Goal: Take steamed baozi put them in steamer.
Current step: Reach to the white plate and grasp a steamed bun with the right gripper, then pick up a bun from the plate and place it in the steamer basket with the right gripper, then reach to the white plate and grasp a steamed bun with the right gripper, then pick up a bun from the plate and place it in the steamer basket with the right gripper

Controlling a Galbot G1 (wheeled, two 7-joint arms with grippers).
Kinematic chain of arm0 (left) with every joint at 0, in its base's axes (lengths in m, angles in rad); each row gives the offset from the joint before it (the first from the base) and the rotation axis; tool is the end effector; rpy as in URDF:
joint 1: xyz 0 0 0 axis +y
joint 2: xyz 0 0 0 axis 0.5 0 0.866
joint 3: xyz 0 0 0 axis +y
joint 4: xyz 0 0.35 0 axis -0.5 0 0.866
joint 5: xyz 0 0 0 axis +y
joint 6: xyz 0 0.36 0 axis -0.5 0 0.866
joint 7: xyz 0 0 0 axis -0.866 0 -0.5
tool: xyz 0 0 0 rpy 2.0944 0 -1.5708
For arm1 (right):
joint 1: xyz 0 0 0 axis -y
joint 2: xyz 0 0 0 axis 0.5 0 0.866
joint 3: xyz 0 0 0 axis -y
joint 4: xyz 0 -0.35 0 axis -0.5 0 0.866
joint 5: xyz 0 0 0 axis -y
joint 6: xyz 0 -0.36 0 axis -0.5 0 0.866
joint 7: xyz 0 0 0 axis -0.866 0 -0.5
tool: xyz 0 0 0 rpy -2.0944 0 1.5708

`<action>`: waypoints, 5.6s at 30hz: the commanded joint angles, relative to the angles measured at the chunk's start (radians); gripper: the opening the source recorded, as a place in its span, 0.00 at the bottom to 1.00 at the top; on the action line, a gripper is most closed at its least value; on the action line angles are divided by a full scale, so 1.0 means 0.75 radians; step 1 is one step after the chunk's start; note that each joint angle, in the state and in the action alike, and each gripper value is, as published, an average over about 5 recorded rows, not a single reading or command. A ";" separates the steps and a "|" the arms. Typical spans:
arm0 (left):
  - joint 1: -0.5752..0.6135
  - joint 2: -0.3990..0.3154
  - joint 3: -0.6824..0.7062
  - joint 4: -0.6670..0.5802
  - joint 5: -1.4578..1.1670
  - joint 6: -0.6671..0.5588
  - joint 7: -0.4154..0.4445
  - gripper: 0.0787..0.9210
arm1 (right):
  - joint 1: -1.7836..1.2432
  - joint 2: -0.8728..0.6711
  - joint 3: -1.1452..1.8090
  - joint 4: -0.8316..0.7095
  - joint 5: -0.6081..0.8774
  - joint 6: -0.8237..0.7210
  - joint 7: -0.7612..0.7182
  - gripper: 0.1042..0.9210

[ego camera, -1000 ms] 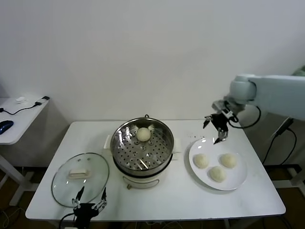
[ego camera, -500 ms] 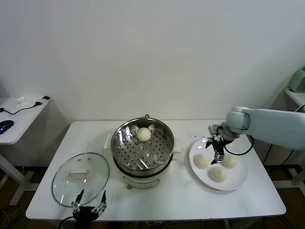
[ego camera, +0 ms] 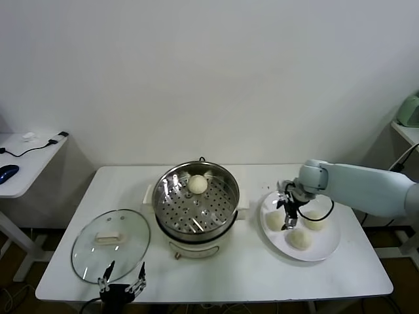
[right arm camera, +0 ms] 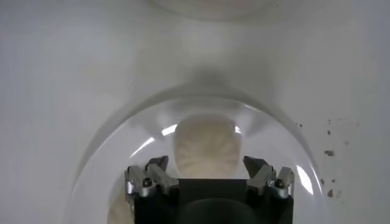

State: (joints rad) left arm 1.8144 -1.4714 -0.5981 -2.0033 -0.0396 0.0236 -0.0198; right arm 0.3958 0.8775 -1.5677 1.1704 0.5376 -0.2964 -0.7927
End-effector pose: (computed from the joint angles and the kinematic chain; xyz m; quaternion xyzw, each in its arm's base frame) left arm 0.0988 0.0440 -0.3671 0.0162 -0.9834 -0.0441 0.1755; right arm 0.5354 -0.0921 -0.2350 0.5040 -0.5587 0.4869 0.4436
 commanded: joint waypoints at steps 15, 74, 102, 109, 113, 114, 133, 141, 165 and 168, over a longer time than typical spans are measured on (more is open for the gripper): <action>0.005 0.005 0.011 -0.033 -0.001 0.013 0.000 0.88 | 0.617 -0.033 -0.298 0.141 0.159 0.068 -0.184 0.64; -0.019 0.025 0.035 -0.074 -0.003 0.028 0.006 0.88 | 0.462 0.875 -0.111 -0.039 0.605 -0.104 0.034 0.85; -0.029 0.001 -0.007 -0.102 -0.021 0.056 0.013 0.88 | 0.574 -0.416 -0.484 0.480 -0.006 0.063 -0.165 0.88; -0.017 -0.005 -0.009 -0.090 -0.017 0.051 0.011 0.88 | 0.207 -0.438 -0.225 0.407 -0.114 0.004 -0.093 0.88; -0.011 -0.006 -0.010 -0.093 -0.016 0.049 0.011 0.88 | 0.082 -0.413 -0.120 0.356 -0.148 -0.022 -0.063 0.88; -0.010 -0.007 -0.011 -0.093 -0.016 0.049 0.010 0.88 | 0.062 -0.404 -0.097 0.342 -0.152 -0.026 -0.057 0.88; 0.005 -0.006 -0.008 -0.089 -0.009 0.038 0.005 0.88 | -0.096 -0.311 0.081 0.234 -0.188 -0.046 0.002 0.84; 0.006 -0.008 0.001 -0.098 -0.002 0.040 0.005 0.88 | -0.011 -0.328 0.071 0.267 -0.167 -0.029 -0.032 0.68; 0.006 -0.004 0.013 -0.111 0.015 0.028 0.003 0.88 | 0.957 0.312 0.011 0.363 0.066 0.674 -0.386 0.66; 0.007 -0.007 0.013 -0.113 0.014 0.028 -0.002 0.88 | 0.913 0.404 -0.001 0.445 0.016 0.796 -0.391 0.66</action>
State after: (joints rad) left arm 1.8186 -1.4759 -0.5881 -2.0871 -0.0291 0.0446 -0.0198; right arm 0.9634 0.9413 -1.5997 1.4075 0.5379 0.0321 -1.0392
